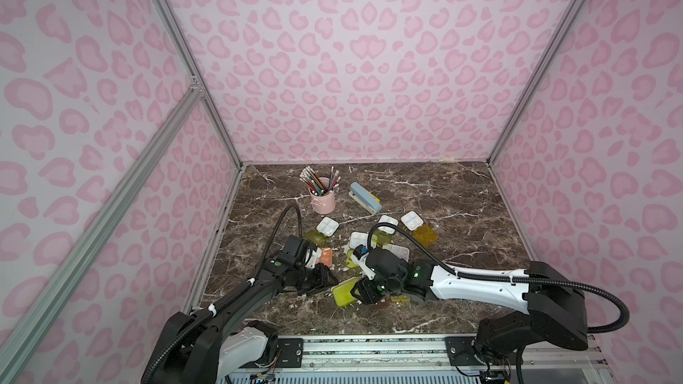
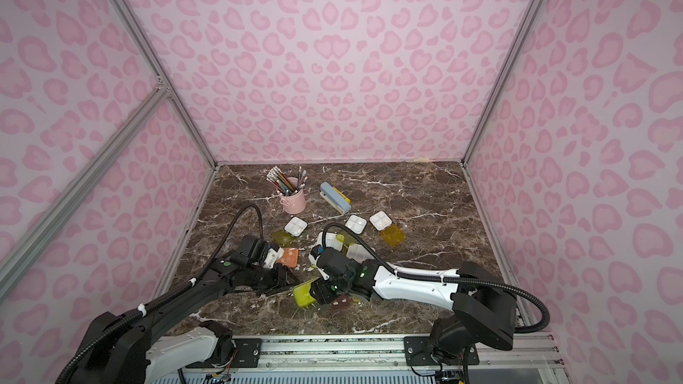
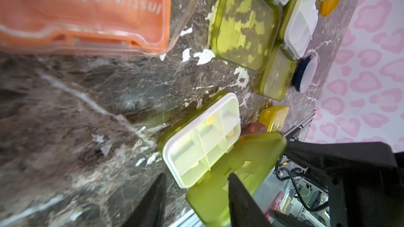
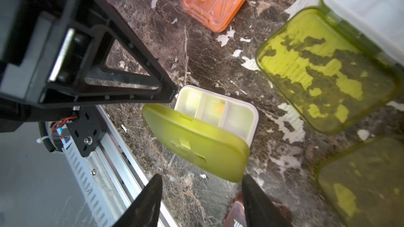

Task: Close pillboxes
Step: Close the lid on the pillbox.

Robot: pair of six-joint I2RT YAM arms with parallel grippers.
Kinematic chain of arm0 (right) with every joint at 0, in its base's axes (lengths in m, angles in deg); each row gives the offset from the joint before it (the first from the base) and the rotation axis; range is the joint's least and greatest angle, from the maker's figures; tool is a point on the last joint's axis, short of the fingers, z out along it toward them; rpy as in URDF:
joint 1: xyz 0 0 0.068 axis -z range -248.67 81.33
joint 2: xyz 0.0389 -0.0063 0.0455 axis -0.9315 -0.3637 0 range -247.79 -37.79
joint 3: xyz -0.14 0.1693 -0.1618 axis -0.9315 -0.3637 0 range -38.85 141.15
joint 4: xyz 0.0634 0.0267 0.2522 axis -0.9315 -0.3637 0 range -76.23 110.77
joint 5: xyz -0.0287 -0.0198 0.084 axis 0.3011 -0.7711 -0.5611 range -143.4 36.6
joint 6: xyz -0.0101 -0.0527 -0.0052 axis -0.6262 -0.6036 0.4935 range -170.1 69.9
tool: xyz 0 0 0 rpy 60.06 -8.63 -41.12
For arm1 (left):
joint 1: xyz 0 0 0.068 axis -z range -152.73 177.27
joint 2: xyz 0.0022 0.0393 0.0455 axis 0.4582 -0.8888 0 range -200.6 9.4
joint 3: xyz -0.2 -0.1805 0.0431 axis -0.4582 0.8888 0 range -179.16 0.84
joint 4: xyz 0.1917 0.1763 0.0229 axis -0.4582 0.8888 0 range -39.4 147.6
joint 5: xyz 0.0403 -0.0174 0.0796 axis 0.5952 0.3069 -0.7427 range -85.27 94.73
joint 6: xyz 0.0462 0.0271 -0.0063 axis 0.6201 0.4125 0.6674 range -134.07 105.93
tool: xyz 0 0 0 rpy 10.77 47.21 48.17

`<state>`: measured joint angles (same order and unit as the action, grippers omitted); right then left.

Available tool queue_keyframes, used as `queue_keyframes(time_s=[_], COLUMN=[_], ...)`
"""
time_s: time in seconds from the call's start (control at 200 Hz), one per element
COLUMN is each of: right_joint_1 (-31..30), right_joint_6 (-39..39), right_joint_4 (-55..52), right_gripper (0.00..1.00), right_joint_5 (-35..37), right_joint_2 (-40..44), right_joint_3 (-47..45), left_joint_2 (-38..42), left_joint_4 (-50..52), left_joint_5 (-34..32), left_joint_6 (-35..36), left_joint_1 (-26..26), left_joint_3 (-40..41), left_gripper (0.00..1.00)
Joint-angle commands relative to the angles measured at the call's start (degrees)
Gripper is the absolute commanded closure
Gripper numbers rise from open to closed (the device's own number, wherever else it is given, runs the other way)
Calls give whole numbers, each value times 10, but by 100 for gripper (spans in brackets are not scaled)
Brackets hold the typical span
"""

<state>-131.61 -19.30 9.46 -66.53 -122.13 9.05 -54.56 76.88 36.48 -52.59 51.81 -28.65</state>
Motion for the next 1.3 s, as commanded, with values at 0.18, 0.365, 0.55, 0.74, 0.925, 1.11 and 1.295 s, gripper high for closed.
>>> queue_keyframes(time_s=[0.18,0.365,0.55,0.74,0.925,1.11,1.295], right_joint_1=[16,31,65,110,126,127,127], right_joint_6=[15,28,50,84,99,102,89], right_joint_4=[46,69,109,171,209,226,211], right_gripper=[40,40,40,39,38,38,38], right_joint_5=[-32,-52,-95,-165,-207,-222,-216], right_joint_2=[13,32,56,67,50,6,-23], right_joint_3=[-20,-44,-73,-111,-120,-113,-106], left_joint_2=[34,58,72,76,74,58,56], left_joint_4=[80,90,78,31,-6,-12,-30], left_joint_5=[-59,-58,-40,-12,-4,-19,-23], left_joint_6=[0,4,7,-13,-30,-37,-48], left_joint_1=[-5,-8,-8,-8,-8,-7,-7], left_joint_3=[-18,-31,-35,-14,14,39,66], left_gripper=[40,37,36,36,37,38,38])
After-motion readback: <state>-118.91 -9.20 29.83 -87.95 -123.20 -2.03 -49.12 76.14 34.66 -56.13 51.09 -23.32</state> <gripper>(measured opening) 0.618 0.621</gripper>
